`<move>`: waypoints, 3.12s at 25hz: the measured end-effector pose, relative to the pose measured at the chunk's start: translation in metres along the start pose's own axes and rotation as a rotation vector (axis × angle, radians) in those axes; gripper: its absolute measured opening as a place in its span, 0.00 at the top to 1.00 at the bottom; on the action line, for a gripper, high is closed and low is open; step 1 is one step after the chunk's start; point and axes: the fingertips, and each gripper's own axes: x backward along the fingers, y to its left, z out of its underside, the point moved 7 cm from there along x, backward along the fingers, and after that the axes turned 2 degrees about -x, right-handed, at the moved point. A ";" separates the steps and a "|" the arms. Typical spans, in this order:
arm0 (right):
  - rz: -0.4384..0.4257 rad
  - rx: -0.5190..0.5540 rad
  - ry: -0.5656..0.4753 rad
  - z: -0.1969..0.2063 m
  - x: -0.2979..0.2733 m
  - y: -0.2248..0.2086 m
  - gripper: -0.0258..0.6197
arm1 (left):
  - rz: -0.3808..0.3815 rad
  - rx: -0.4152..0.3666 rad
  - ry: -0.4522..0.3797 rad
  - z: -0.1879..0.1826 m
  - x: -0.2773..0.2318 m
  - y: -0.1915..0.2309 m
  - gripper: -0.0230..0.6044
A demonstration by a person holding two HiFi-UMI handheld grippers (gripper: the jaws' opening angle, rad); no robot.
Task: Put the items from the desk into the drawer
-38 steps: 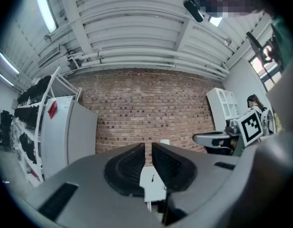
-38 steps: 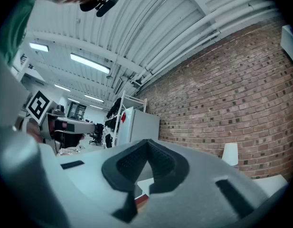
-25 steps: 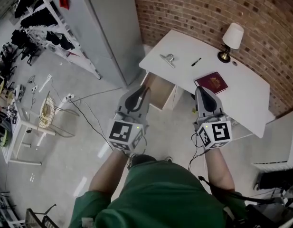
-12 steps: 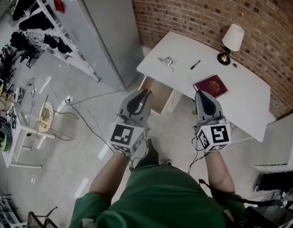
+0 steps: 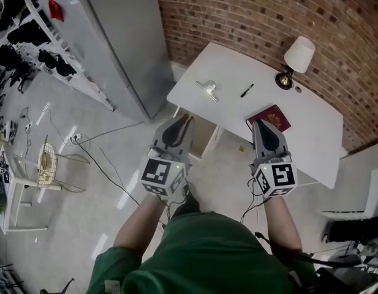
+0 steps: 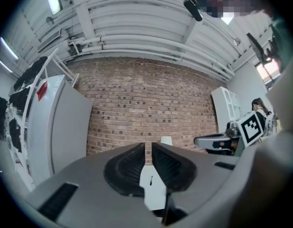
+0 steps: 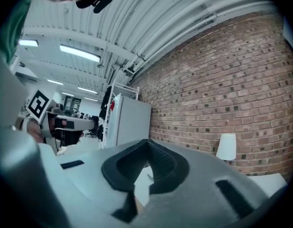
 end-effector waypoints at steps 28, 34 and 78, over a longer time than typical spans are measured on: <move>0.035 0.052 0.204 0.036 -0.160 0.018 0.95 | -0.007 0.164 0.023 0.063 -0.044 0.154 0.89; 0.019 0.055 0.189 0.036 -0.195 0.006 0.95 | -0.064 0.143 0.028 0.060 -0.042 0.174 0.89; -0.461 -0.189 1.044 0.339 -0.464 -0.117 0.77 | -0.469 0.133 0.290 0.132 -0.141 0.196 0.89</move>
